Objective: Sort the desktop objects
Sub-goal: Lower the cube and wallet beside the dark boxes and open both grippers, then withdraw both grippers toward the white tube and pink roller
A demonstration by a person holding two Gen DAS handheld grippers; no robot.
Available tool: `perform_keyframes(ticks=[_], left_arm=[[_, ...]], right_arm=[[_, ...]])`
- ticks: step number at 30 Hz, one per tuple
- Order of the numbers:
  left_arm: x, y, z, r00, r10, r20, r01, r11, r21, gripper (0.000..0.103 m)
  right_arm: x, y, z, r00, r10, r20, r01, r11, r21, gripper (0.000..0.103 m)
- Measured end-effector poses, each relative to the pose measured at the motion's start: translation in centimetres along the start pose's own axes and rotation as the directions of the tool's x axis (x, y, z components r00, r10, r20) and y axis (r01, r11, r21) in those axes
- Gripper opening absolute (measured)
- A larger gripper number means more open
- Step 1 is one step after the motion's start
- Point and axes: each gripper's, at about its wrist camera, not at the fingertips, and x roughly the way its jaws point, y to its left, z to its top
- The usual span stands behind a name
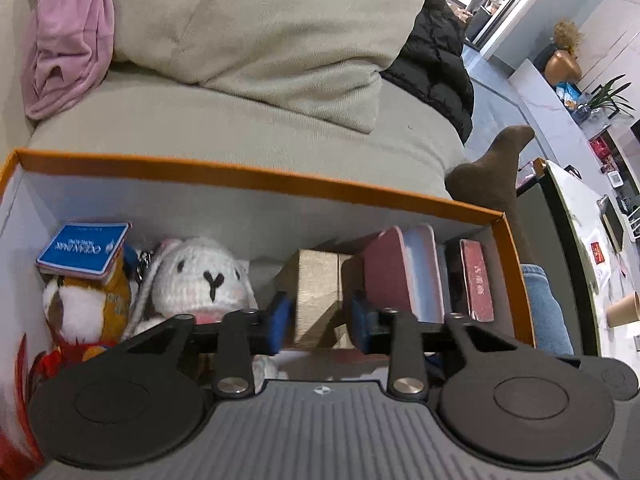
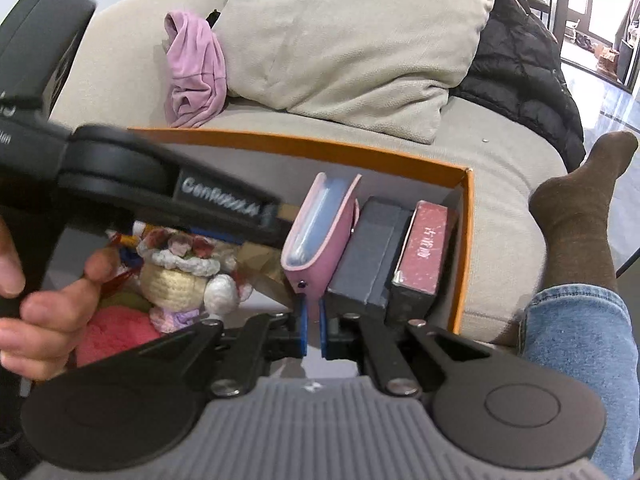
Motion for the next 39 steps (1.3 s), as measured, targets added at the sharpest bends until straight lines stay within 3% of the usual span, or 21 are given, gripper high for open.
perform_keyframes(ticks=[4, 12, 17, 21, 24, 29, 33, 37, 39], left_arm=[[0.2, 0.1, 0.2, 1.000, -0.004, 0.017, 0.005, 1.000, -0.026, 0.034], [-1.8, -0.4, -0.4, 0.999, 0.018, 0.047, -0.018, 1.000, 0.011, 0.034], [-7.7, -1.5, -2.7, 0.988, 0.050, 0.145, -0.060, 0.996, 0.071, 0.034], [-13.6, -1.5, -6.6, 0.972, 0.086, 0.220, -0.113, 0.987, 0.112, 0.034], [-17.2, -0.2, -10.3, 0.957, 0.130, 0.260, -0.158, 0.983, 0.091, 0.034], [-18.5, 3.4, -16.8, 0.940, 0.256, 0.227, -0.241, 0.966, -0.090, 0.034], [-16.7, 5.3, -20.7, 0.949, 0.280, 0.147, -0.249, 0.948, -0.199, 0.034], [-14.2, 5.1, -23.5, 0.920, 0.383, 0.084, -0.366, 0.916, -0.167, 0.038], [-12.9, 5.8, -24.2, 0.927, 0.373, 0.041, -0.354, 0.905, -0.237, 0.043]], right_arm=[[0.3, 0.0, 0.1, 1.000, 0.004, 0.004, -0.004, 1.000, 0.008, 0.005], [-0.9, 0.9, -0.1, 1.000, -0.001, 0.008, 0.001, 1.000, -0.030, 0.007], [-4.2, 2.1, -1.0, 0.998, 0.025, 0.064, -0.023, 0.999, -0.035, 0.010], [-8.2, 2.8, -3.2, 0.985, 0.093, 0.148, -0.091, 0.996, -0.021, 0.018], [-10.7, 3.5, -5.6, 0.975, 0.108, 0.192, -0.106, 0.994, -0.020, 0.019], [-13.6, 4.7, -10.2, 0.971, 0.127, 0.204, -0.129, 0.992, -0.008, 0.020], [-13.5, 5.0, -12.6, 0.976, 0.158, 0.151, -0.162, 0.987, 0.016, 0.026], [-12.3, 4.5, -13.8, 0.989, 0.114, 0.092, -0.121, 0.989, 0.080, 0.028], [-12.3, 4.1, -14.0, 0.991, 0.103, 0.086, -0.112, 0.988, 0.110, 0.028]])
